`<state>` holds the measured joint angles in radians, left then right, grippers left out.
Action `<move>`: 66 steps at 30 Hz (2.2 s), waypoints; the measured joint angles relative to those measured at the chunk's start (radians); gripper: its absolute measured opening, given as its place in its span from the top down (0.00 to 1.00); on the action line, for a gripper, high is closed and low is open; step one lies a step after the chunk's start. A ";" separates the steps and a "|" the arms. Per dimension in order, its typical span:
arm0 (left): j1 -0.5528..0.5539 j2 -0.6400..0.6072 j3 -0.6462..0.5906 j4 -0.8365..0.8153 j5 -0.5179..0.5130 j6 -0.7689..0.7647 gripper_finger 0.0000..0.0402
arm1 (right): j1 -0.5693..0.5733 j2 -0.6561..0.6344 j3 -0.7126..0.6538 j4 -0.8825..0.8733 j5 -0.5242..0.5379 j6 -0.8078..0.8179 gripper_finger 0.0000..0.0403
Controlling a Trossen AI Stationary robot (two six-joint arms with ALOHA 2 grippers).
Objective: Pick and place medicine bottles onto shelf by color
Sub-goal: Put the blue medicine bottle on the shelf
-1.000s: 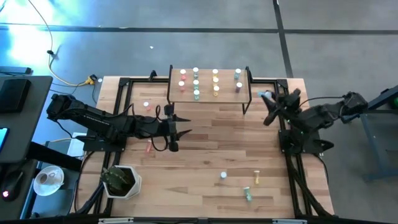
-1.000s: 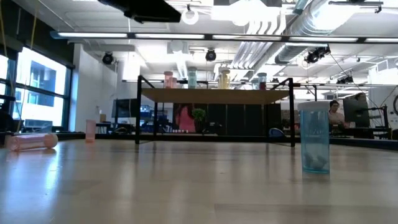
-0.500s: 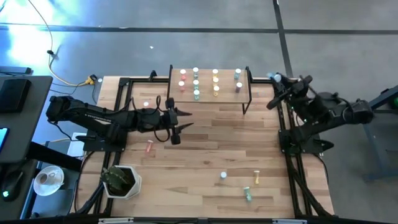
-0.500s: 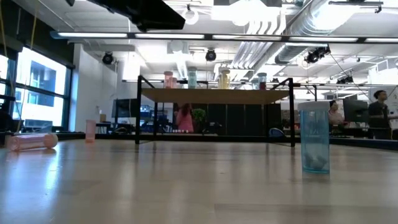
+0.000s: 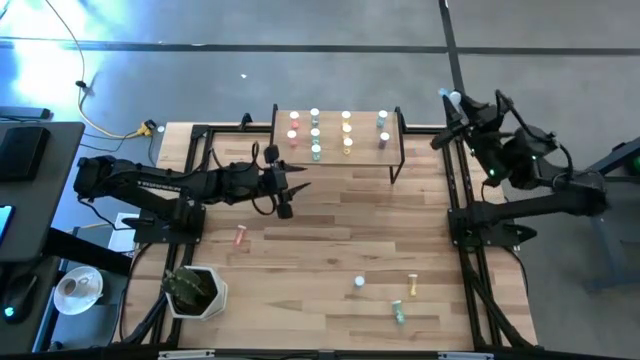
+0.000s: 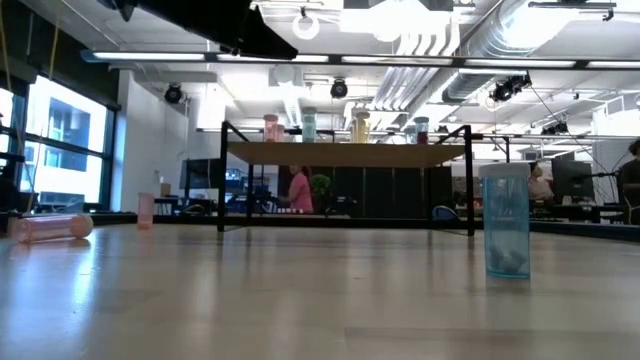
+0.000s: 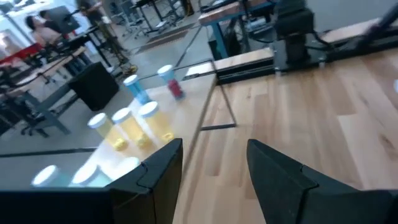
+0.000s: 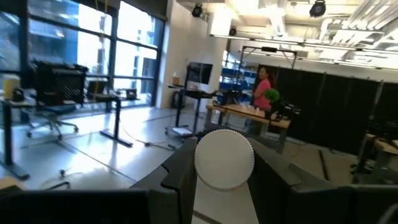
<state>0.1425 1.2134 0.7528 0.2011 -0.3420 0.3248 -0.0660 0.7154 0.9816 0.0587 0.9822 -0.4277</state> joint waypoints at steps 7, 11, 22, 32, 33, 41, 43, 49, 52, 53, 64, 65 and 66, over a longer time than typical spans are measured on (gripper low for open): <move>0.036 0.000 0.000 -0.006 0.095 -0.115 0.58 | -0.098 0.111 0.169 -0.285 -0.068 0.151 0.73; 0.035 0.001 0.000 -0.030 0.145 -0.139 0.58 | -0.179 0.156 0.263 -0.477 -0.190 0.287 0.73; 0.033 0.001 0.000 -0.029 0.154 -0.165 0.58 | -0.584 0.222 0.329 -0.688 -0.764 0.374 0.73; 0.034 0.001 0.000 -0.029 0.152 -0.165 0.58 | -0.897 0.393 0.329 -0.691 -1.341 0.285 0.73; 0.034 0.001 0.000 -0.029 0.152 -0.165 0.58 | -0.904 0.409 0.329 -0.697 -1.341 0.272 0.73; 0.034 0.001 0.000 -0.047 0.152 -0.100 0.58 | -0.910 0.518 0.329 -0.739 -1.361 0.179 0.73; 0.034 0.001 0.000 -0.043 0.152 -0.097 0.58 | -0.912 0.542 0.329 -0.759 -1.406 0.156 0.73; 0.034 0.001 0.000 -0.048 0.152 -0.120 0.58 | -0.918 0.607 0.329 -0.754 -1.465 0.149 0.73; 0.034 0.001 0.000 -0.048 0.152 -0.108 0.58 | -0.918 0.622 0.329 -0.762 -1.465 0.147 0.73; 0.034 0.001 0.000 -0.047 0.152 -0.107 0.58 | -0.918 0.626 0.329 -0.777 -1.463 0.141 0.73; 0.034 0.001 0.000 -0.047 0.148 -0.139 0.58 | -0.918 0.453 0.233 -0.844 -1.463 0.077 0.73; 0.034 0.001 0.000 -0.046 0.148 -0.139 0.58 | -0.922 0.420 0.201 -0.814 -1.463 0.075 0.73; 0.034 0.001 0.000 -0.046 0.147 -0.139 0.58 | -0.925 0.387 0.167 -0.782 -1.464 0.078 0.73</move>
<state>0.1764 1.2140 0.7528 0.1551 -0.1949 0.1862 -0.9906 1.1025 1.1486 -0.7236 -0.4815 -0.3499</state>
